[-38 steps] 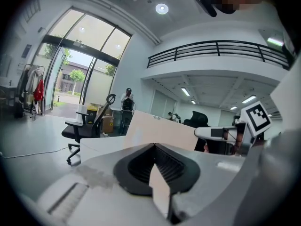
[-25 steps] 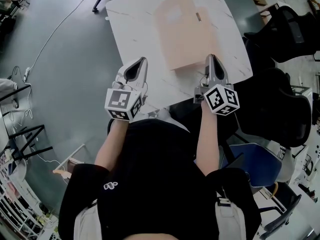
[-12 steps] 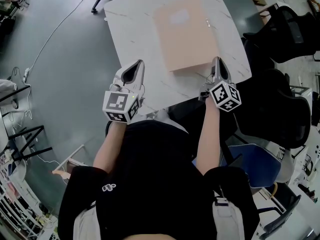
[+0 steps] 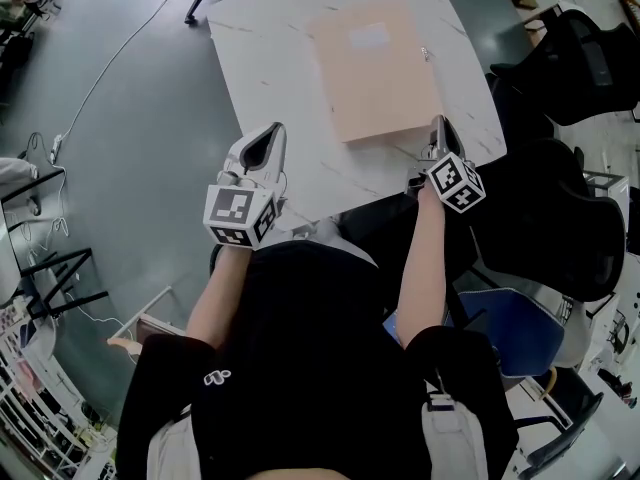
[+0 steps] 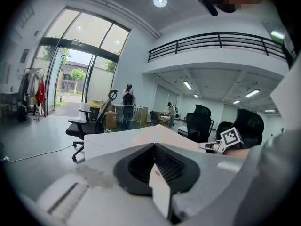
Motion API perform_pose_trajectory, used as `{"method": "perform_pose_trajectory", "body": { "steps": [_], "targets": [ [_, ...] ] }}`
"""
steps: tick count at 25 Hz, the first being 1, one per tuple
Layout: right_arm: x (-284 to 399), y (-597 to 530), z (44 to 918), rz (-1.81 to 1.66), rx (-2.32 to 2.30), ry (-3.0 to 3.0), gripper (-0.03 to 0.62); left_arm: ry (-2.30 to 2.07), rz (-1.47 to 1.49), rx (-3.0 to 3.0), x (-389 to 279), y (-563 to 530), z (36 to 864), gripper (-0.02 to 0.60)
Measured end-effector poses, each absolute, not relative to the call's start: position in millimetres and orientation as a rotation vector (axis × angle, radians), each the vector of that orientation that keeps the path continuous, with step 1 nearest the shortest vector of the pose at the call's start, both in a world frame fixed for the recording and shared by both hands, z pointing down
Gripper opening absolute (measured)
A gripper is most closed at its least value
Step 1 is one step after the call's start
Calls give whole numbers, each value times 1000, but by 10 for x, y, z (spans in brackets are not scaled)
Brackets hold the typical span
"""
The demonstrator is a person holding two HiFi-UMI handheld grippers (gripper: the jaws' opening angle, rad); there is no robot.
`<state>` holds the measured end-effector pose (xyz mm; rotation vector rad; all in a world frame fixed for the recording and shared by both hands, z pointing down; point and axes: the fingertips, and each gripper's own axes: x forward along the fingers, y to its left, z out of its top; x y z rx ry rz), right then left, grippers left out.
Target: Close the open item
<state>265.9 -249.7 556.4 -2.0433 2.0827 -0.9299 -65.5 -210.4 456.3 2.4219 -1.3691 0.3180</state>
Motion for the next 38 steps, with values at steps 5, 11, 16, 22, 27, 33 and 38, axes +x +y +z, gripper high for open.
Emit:
{"method": "perform_pose_trajectory", "body": {
  "steps": [5,11,16,22,27,33,38],
  "targets": [
    [2719,-2524,5757,-961,-2105,2100,40,-1376,325,2410,-668,-2108,4594,2],
    [2711,-2552,5946,-916,-2275,2217,57,-1390,349,2413,-684,-2131,4611,2],
    [2734,-2547,6107,-868,-2409,2305,75,-1388,361,2422,-629,-2117,4613,2],
    [2697,-2572,6204,-732,-2537,2468,51,-1401,350,2392,-686,-2142,4654,2],
    [2470,-2727,6140,-416,-2663,2810,-11,-1410,348,2376,-704,-2119,4669,2],
    [2164,-3047,5995,-169,-2544,3063,-11,-1437,344,2349,-769,-2118,4690,2],
    [1977,-3356,5933,-73,-2446,3179,-11,-1469,345,2321,-869,-2106,4712,2]
  ]
}}
